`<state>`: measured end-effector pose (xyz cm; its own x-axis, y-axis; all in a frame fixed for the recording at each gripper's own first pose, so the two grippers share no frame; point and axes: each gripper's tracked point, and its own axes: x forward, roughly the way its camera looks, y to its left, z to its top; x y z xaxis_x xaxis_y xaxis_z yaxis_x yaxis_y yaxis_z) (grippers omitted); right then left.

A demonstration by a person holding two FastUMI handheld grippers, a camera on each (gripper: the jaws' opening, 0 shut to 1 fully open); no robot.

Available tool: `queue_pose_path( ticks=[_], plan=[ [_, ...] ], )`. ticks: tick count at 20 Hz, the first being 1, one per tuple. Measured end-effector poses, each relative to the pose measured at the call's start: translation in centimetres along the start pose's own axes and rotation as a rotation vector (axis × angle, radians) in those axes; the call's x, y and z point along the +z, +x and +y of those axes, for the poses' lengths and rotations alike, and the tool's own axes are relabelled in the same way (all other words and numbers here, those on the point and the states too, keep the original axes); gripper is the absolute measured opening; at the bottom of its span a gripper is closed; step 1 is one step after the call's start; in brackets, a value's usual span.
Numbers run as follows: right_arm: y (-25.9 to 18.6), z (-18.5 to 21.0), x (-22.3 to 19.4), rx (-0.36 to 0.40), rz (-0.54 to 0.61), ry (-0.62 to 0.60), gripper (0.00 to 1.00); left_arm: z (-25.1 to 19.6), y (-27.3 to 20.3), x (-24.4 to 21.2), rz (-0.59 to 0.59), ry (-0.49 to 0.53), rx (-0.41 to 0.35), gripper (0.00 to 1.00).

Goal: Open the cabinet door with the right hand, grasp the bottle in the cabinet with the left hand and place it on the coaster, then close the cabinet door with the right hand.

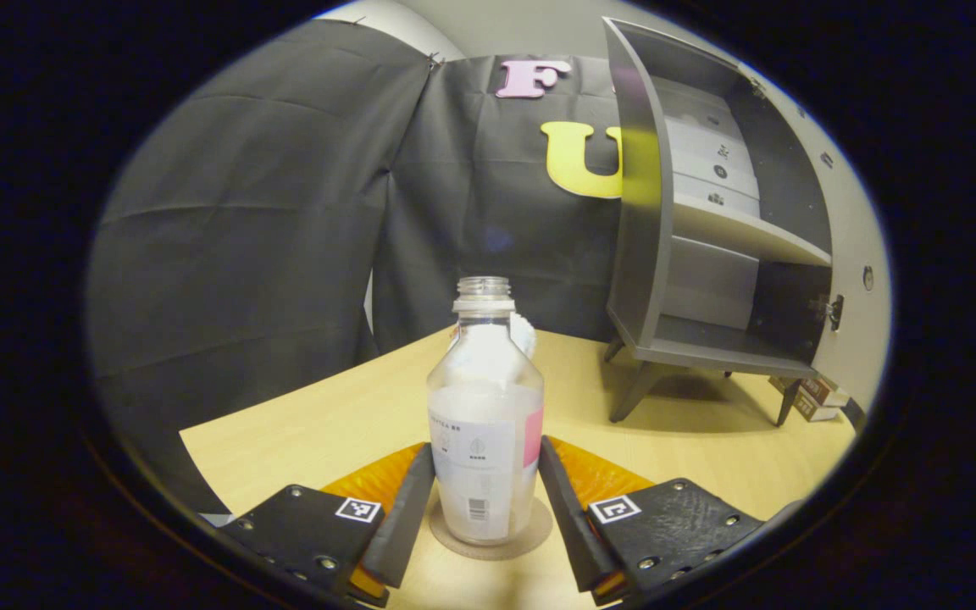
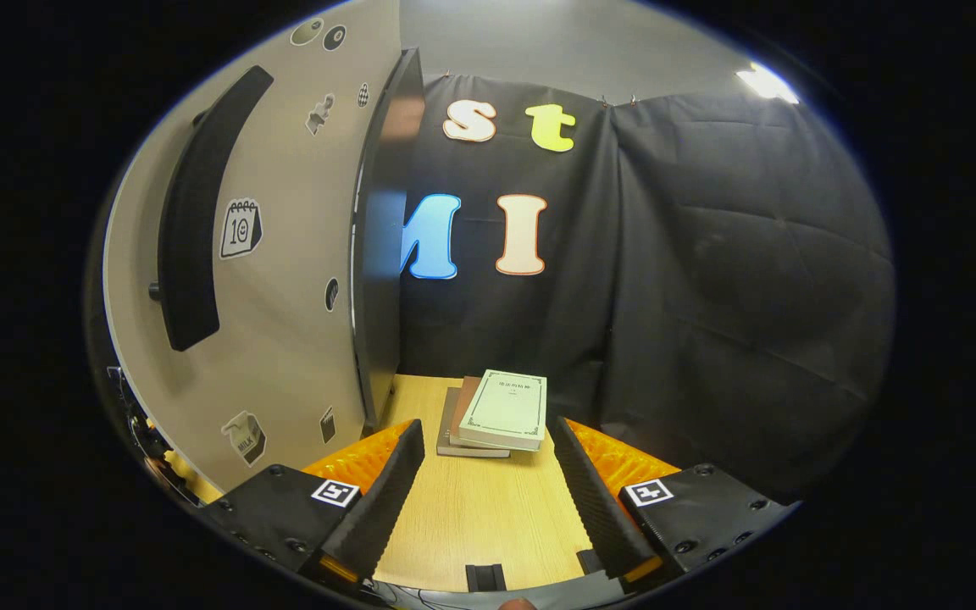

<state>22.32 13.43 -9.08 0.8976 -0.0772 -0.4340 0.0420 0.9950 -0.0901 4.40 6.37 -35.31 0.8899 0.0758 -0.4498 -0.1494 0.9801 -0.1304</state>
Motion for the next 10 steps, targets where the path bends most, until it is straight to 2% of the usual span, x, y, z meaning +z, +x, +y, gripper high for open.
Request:
queue_pose_path(
  ticks=[3,4,5,9,10],
  plan=[
    [0.3,0.4,-0.4,0.012,0.007,0.007,0.98,-0.5,-0.5,-0.4,0.015,0.006,0.004,0.76],
    [0.4,0.4,-0.5,0.015,0.007,0.007,0.98,-0.6,-0.3,-0.4,0.012,0.012,0.007,0.72],
    [0.4,0.4,-0.5,0.017,0.007,0.005,0.94,-0.6,-0.3,-0.4,0.015,0.022,0.010,0.72],
    [0.3,0.0,-0.7,0.019,0.006,0.004,0.98,-0.1,-1.4,0.5,-0.013,0.081,0.050,0.81],
    [0.3,-0.1,-0.6,0.019,0.007,0.010,0.98,-0.1,-1.6,0.7,-0.020,0.092,0.052,0.79]
  ],
)
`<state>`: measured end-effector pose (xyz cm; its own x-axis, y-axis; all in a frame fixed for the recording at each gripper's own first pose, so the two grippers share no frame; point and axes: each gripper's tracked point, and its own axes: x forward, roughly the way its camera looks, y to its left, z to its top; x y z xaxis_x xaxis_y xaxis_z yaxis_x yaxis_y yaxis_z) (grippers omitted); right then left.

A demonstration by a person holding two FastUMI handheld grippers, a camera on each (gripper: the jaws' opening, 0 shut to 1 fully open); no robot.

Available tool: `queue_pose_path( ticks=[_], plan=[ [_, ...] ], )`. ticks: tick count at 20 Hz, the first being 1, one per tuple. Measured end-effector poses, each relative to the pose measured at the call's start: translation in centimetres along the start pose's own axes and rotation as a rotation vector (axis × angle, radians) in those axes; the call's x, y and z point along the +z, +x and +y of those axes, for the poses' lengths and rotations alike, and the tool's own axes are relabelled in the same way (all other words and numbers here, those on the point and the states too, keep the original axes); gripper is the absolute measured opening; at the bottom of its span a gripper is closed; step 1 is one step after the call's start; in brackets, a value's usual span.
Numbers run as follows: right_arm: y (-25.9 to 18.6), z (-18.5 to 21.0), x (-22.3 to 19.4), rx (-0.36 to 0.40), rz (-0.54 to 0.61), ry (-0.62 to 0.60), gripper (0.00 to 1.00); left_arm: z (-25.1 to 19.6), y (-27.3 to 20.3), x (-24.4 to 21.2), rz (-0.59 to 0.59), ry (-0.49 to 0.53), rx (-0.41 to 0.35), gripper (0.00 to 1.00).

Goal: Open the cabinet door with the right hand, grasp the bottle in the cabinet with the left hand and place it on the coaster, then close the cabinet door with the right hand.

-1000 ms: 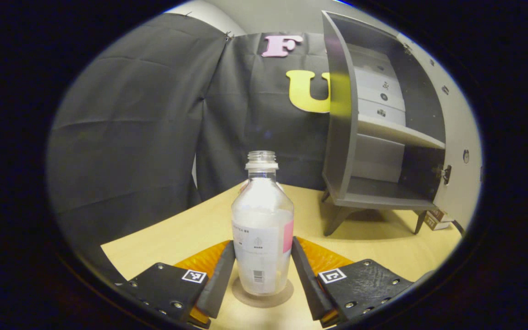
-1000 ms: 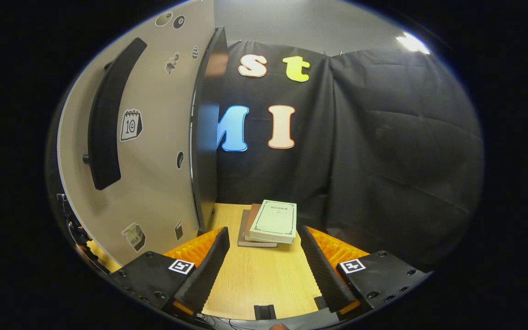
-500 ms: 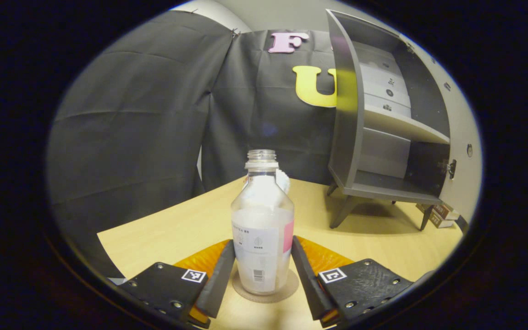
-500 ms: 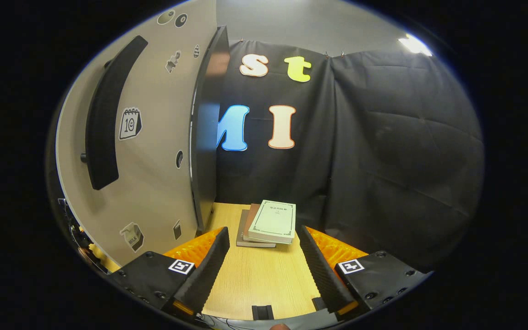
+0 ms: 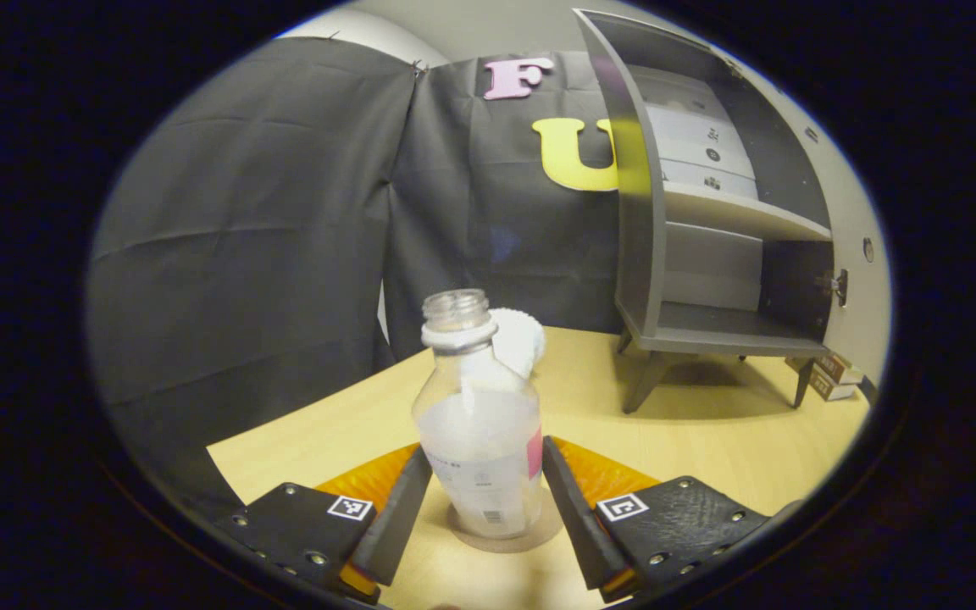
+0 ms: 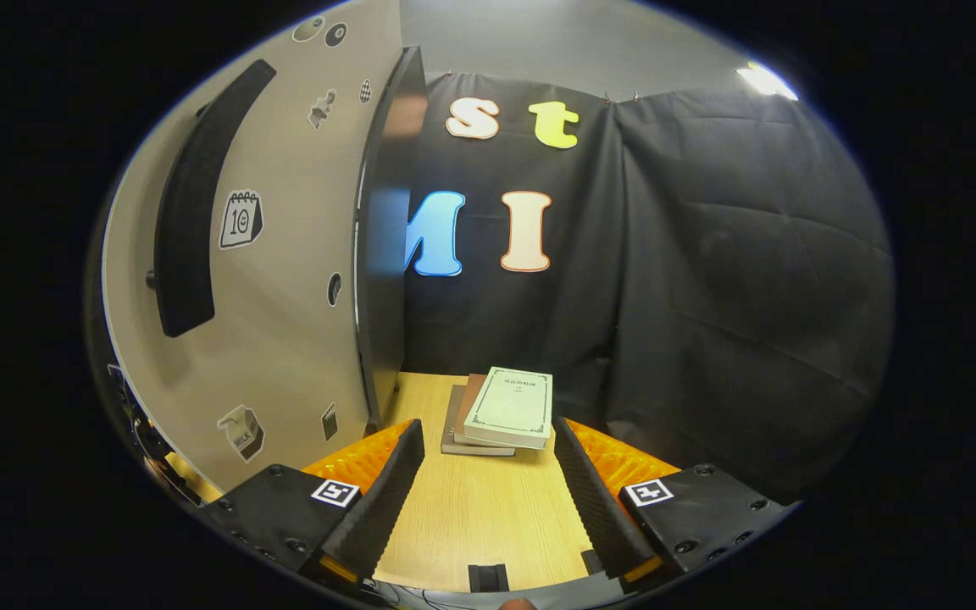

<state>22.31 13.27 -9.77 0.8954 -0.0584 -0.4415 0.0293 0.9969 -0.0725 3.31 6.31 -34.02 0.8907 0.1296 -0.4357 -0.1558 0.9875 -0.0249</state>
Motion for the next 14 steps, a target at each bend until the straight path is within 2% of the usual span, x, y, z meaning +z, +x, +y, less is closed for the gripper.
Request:
queue_pose_path(
  ticks=[4,8,9,12,14],
  plan=[
    [0.1,-0.4,0.1,0.002,-0.007,0.014,0.98,0.2,0.2,0.6,0.015,0.023,0.014,0.79],
    [0.1,-0.4,0.2,0.012,-0.009,0.012,0.98,0.4,-0.5,2.2,-0.018,-0.017,0.030,0.81],
    [0.1,-0.3,0.3,0.015,-0.013,0.013,0.94,0.3,-0.5,2.9,-0.030,-0.020,0.027,0.81],
    [0.1,-0.3,0.7,0.022,-0.023,0.022,0.94,-0.3,-1.0,4.2,-0.063,-0.014,0.009,0.80],
    [0.2,-0.3,0.7,0.030,-0.026,0.030,0.98,0.0,-1.2,5.0,-0.072,0.013,0.027,0.80]
  ],
)
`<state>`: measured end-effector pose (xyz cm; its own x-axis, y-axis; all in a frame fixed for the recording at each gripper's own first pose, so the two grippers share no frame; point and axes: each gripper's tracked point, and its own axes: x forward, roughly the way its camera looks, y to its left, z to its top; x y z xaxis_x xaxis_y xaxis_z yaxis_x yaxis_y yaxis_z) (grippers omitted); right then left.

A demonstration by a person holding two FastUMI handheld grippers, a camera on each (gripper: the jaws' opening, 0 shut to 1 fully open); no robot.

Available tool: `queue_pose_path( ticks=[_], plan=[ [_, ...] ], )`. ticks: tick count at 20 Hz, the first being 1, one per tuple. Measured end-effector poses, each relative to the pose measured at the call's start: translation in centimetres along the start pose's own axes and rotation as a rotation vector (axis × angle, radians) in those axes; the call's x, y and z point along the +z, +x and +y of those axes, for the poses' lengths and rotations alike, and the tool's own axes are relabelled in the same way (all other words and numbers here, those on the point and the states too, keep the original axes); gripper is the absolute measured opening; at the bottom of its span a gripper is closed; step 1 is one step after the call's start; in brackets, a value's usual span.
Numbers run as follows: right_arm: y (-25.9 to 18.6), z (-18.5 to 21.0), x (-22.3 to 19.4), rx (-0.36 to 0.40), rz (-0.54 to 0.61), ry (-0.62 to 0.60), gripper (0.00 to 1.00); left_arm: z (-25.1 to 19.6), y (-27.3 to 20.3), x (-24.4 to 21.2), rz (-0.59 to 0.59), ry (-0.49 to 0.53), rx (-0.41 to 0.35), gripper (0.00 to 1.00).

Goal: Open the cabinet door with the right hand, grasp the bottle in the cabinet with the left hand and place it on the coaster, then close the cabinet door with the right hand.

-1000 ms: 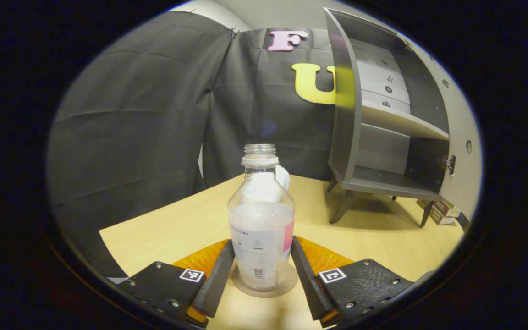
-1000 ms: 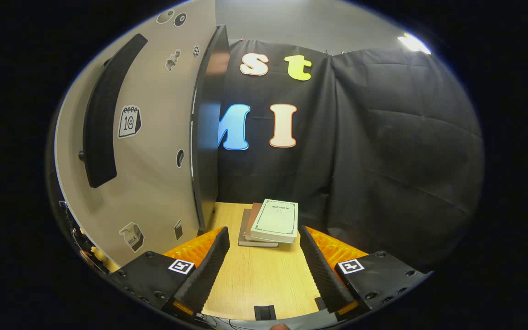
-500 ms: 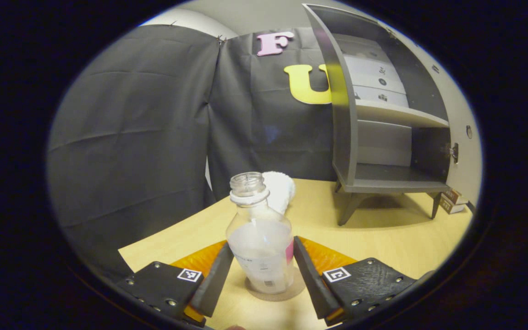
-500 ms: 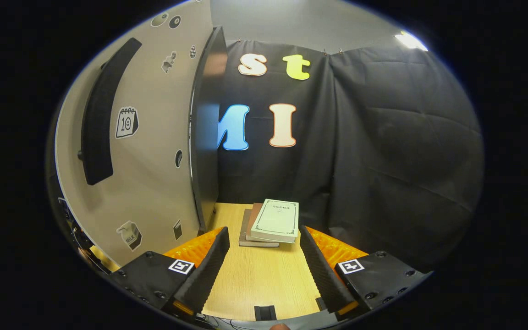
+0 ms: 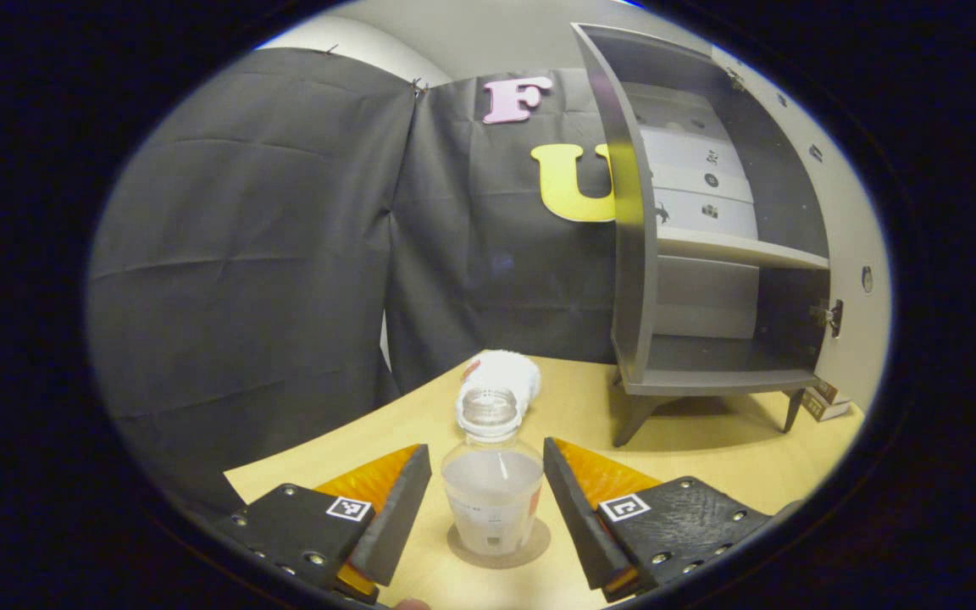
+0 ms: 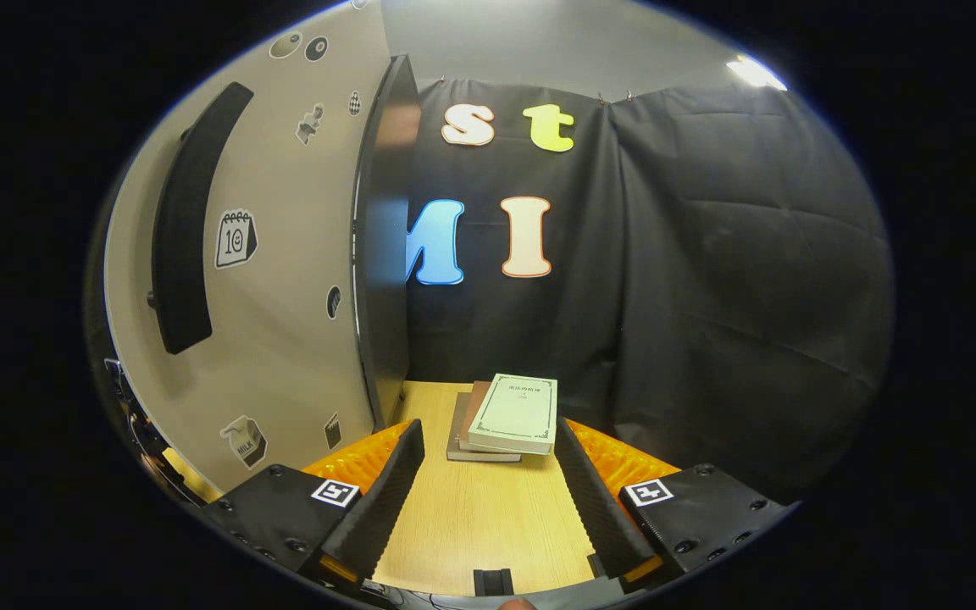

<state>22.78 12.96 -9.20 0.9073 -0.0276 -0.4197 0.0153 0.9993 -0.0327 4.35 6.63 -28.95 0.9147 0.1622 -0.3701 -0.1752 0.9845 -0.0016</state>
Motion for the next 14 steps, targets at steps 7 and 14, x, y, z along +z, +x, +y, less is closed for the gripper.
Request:
queue_pose_path(
  ticks=[7,14],
  plan=[
    [-0.5,0.4,2.1,0.042,-0.053,0.025,0.94,-1.2,-2.2,6.7,-0.069,0.032,-0.016,0.82],
    [-1.8,2.6,7.6,0.193,-0.175,0.117,0.93,-1.6,-8.4,17.6,-0.175,0.044,-0.024,0.80]
  ],
)
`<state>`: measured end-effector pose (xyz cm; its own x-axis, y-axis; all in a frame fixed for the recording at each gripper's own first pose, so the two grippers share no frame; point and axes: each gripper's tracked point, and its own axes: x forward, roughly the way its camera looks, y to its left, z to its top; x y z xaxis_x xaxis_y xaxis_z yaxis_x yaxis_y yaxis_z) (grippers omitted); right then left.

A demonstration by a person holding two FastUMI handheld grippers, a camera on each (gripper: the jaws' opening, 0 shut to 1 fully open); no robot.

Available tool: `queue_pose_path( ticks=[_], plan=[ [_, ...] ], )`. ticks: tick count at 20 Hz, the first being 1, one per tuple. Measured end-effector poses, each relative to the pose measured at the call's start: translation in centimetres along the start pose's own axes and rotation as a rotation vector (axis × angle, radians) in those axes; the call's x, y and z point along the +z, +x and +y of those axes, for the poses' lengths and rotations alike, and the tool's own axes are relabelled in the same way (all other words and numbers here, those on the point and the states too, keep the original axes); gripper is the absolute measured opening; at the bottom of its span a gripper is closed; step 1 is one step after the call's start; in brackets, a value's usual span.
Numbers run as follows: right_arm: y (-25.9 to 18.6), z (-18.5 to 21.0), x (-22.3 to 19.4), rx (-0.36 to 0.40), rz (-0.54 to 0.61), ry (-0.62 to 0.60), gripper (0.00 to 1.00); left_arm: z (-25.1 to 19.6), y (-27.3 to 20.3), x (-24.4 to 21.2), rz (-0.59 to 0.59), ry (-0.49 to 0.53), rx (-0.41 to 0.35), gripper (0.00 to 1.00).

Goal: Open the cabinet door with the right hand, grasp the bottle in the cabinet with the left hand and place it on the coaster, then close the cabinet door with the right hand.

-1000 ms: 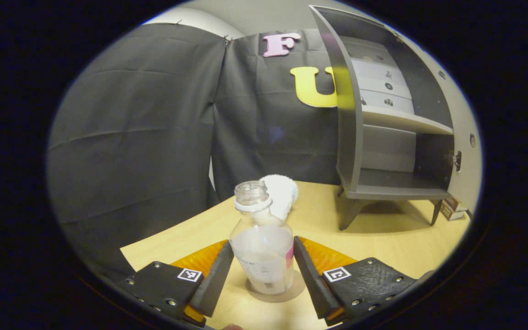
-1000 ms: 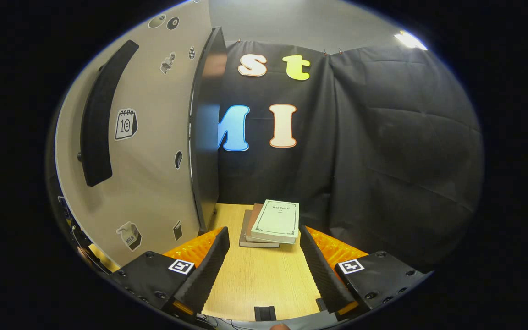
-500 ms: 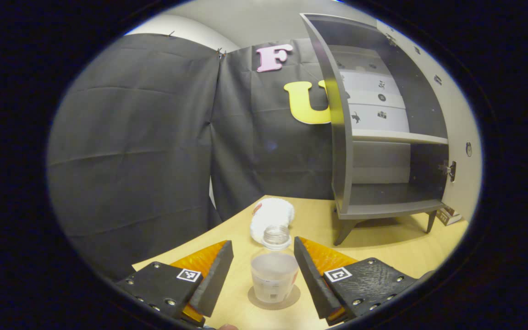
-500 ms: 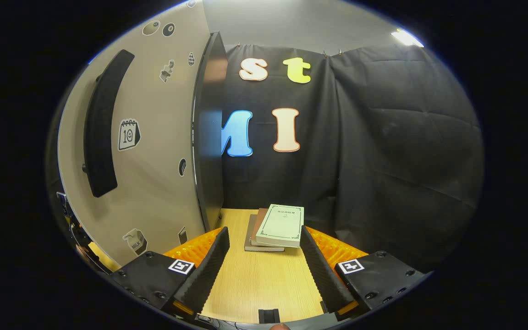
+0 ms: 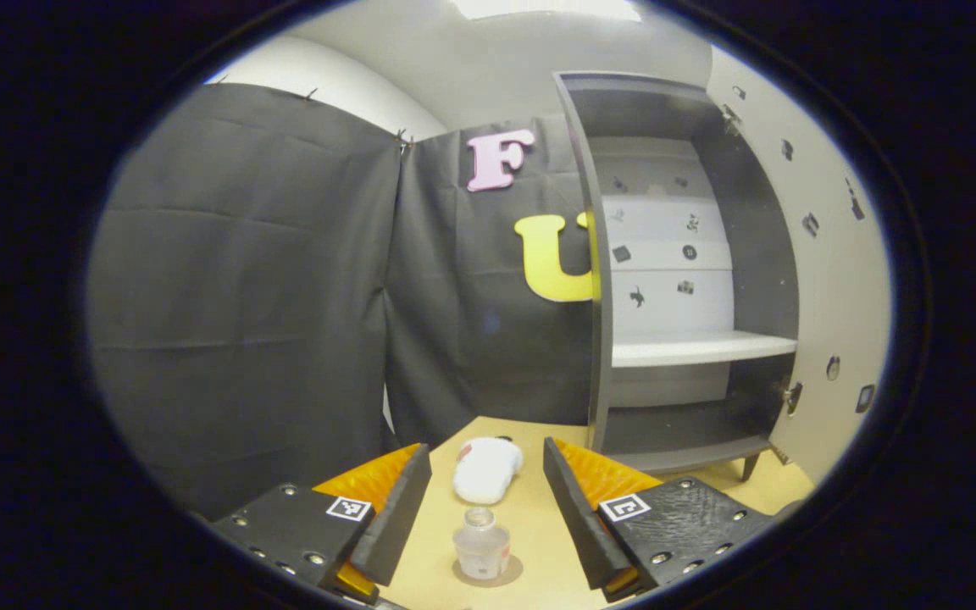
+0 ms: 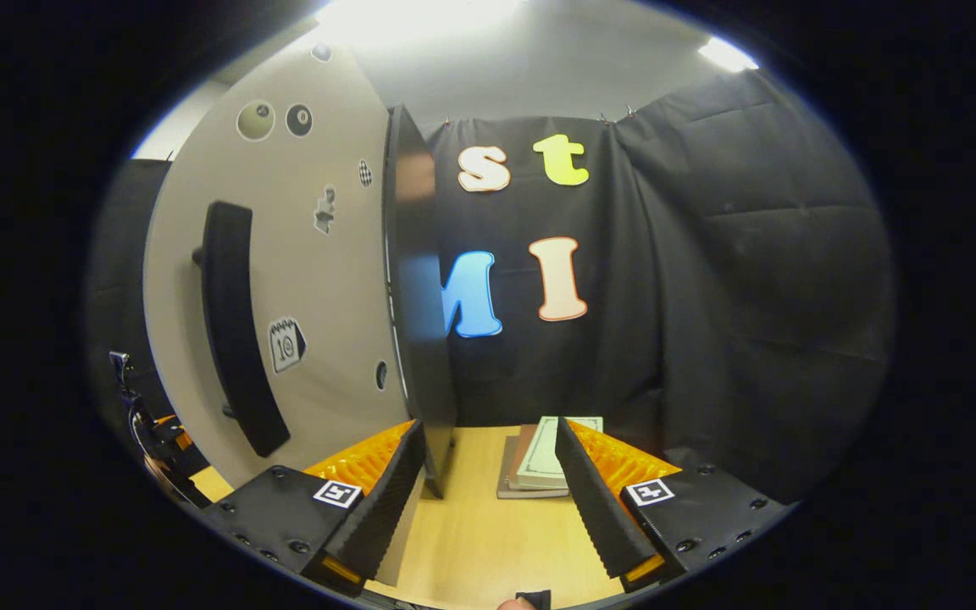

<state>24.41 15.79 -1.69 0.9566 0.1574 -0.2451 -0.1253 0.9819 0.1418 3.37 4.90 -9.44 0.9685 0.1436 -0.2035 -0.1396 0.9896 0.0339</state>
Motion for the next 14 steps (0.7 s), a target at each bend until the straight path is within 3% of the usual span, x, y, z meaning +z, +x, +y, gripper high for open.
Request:
queue_pose_path(
  ticks=[1,3,5,6,7,8,10,11,14],
  plan=[
    [0.0,0.4,0.8,0.017,-0.018,0.007,0.97,0.2,-0.5,1.3,-0.011,0.018,0.004,0.80],
    [0.1,1.0,1.9,0.034,-0.044,0.003,0.97,0.0,-1.2,3.3,-0.029,0.034,-0.010,0.82],
    [0.4,2.3,2.6,0.063,-0.052,-0.009,0.92,0.2,-1.6,4.6,-0.042,0.032,-0.023,0.80],
    [0.5,3.2,2.7,0.085,-0.047,-0.016,0.98,0.1,-1.3,5.1,-0.049,0.026,-0.030,0.80],
    [0.6,4.2,2.8,0.109,-0.046,-0.027,0.92,0.2,-1.1,5.5,-0.053,0.020,-0.034,0.80],
    [0.5,4.9,3.0,0.116,-0.048,-0.047,0.98,0.4,-0.9,5.6,-0.056,0.018,-0.037,0.81],
    [0.4,5.2,3.2,0.100,-0.055,-0.083,0.89,1.1,-0.3,4.9,-0.035,0.016,-0.035,0.80],
    [0.5,5.6,3.1,0.098,-0.055,-0.085,0.93,1.4,0.1,4.8,-0.036,0.012,-0.040,0.81],
    [0.7,7.8,2.6,0.124,-0.040,-0.075,0.89,2.4,1.6,4.4,-0.032,-0.004,-0.047,0.80]
  ],
)
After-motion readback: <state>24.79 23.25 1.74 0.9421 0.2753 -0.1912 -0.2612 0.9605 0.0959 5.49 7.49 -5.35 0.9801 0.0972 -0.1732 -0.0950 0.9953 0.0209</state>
